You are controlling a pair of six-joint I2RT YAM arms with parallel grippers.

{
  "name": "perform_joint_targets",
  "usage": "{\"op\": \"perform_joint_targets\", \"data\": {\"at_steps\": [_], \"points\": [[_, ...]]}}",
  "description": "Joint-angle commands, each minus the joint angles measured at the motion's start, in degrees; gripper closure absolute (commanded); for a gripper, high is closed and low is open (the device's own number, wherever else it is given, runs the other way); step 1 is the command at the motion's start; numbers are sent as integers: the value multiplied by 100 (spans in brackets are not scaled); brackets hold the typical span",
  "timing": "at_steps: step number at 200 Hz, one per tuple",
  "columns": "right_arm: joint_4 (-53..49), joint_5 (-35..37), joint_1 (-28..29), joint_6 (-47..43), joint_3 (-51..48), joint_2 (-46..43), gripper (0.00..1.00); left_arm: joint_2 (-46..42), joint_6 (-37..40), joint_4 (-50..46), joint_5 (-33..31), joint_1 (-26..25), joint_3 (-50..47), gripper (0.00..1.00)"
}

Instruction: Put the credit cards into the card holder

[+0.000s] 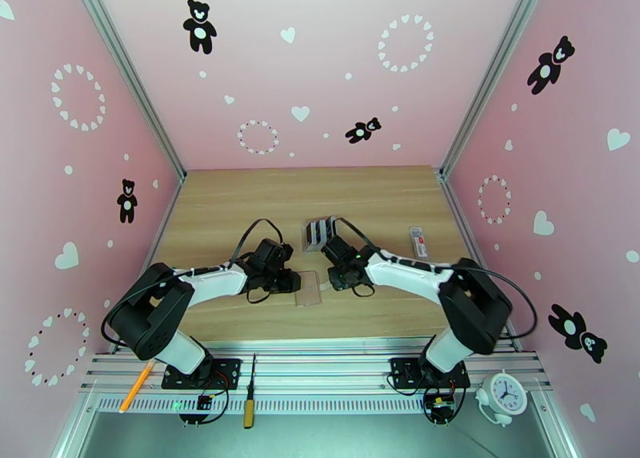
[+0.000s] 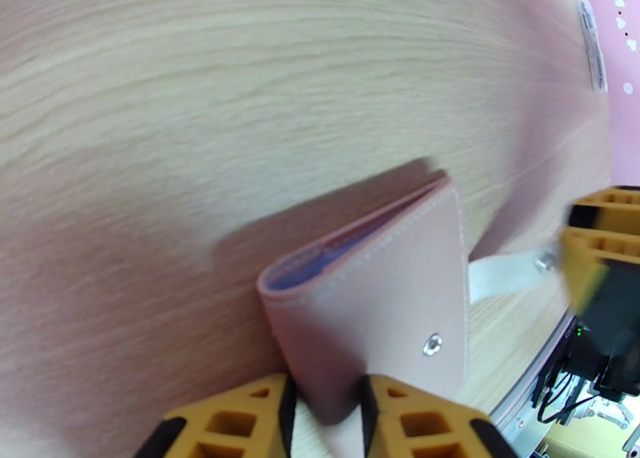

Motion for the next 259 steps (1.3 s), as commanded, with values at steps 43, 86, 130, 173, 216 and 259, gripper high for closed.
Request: {"op": "perform_joint_targets", "data": {"at_steps": [43,86,130,173,216,259], "points": [[-8,-679,332,-106,569,-444,74,-403,90,-621,-201,20,234,64],[406,-1297,374,-16,574,52,74,-700,81,-810,-191,-4,178,64],[868,-1845,348,52,570,551,74,-784,55,-794,-152,-102,29,63],[929,-1843,153,106,445,742,74,-802,2,-716,-163,-196,-30,62],[1053,-2046,-31,91,227,780,71,-664,-15,-655,-144,-254,-3,61],[1251,-2360,-31,113,208,979,62,-489,-76,-495,-131,-296,24,63]]}}
